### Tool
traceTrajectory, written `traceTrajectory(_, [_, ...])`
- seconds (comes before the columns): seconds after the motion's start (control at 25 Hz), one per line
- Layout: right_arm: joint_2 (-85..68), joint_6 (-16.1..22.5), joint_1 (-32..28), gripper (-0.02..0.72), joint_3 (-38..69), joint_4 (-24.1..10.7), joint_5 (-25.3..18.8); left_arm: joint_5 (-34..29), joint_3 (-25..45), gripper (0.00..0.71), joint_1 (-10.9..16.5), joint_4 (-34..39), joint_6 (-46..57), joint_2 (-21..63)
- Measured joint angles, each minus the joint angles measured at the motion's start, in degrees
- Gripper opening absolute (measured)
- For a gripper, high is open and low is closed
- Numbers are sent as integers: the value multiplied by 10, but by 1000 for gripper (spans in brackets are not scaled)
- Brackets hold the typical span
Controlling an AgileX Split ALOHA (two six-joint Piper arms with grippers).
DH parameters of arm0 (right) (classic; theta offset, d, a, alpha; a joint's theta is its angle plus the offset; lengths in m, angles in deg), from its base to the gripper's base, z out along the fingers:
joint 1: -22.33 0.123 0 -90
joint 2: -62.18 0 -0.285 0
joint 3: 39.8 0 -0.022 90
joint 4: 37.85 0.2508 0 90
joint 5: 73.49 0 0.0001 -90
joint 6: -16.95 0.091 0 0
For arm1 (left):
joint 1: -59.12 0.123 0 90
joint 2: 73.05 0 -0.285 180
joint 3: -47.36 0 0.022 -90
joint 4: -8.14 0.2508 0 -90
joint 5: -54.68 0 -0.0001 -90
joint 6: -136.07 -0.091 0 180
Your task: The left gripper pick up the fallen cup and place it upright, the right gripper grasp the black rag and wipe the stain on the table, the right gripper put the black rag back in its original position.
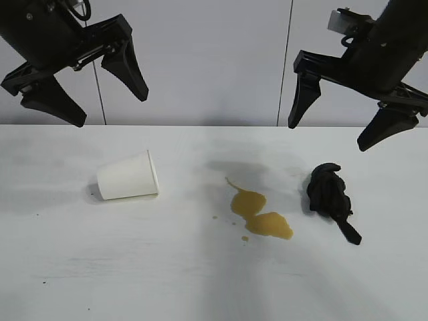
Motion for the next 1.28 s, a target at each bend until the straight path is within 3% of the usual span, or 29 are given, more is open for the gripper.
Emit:
traceTrajectory(0.92, [0, 0, 0, 694, 0, 0, 0, 15, -2, 694, 0, 3, -5, 0])
traceTrajectory(1.08, [0, 0, 0, 694, 0, 0, 0, -51, -33, 694, -4, 55, -148, 0])
traceTrajectory(1.28, [0, 0, 0, 694, 0, 0, 0, -74, -42, 694, -46, 123, -358, 0])
